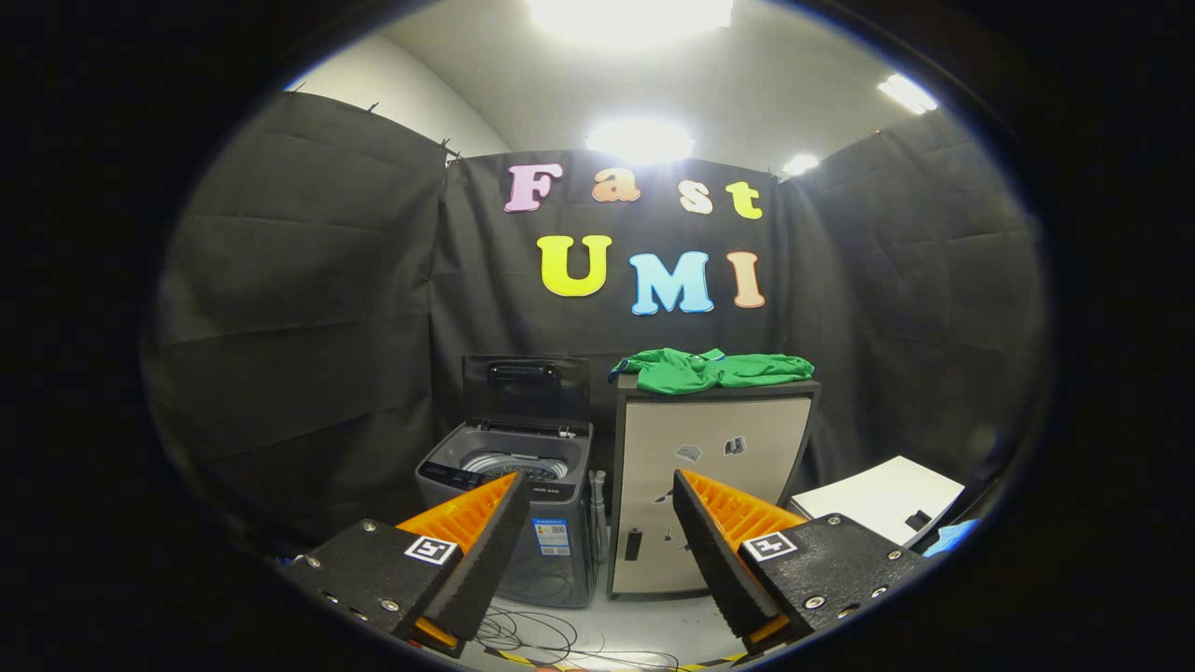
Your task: Put the clothes into the washing machine and then close the washing machine lid.
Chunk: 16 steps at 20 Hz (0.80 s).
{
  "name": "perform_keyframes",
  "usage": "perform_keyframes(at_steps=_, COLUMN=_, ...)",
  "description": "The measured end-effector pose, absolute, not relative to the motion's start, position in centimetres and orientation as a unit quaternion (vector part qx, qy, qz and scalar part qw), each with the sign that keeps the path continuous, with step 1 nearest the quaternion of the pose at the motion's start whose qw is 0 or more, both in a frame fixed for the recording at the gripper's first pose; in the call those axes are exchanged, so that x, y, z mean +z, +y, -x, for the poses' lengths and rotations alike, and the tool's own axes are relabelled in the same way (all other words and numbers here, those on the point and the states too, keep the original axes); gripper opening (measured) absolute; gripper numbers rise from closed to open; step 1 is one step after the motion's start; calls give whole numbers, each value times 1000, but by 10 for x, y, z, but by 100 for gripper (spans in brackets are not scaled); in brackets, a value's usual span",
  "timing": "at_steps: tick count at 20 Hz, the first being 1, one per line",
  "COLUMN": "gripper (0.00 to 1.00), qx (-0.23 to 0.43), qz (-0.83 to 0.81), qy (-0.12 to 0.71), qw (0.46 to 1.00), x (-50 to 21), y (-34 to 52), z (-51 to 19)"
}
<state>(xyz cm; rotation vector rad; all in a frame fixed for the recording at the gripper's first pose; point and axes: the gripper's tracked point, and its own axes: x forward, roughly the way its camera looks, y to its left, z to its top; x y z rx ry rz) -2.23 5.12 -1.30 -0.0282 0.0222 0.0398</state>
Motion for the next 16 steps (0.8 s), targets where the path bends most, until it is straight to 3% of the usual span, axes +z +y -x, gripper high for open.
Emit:
perform_keyframes(at_steps=8, gripper=95, qx=18, qz=8, qy=34, qw=999, x=-7, y=48, z=-1)
perform_keyframes(at_steps=16, gripper=95, qx=24, qz=-9, qy=81, qw=996, x=31, y=19, z=-77)
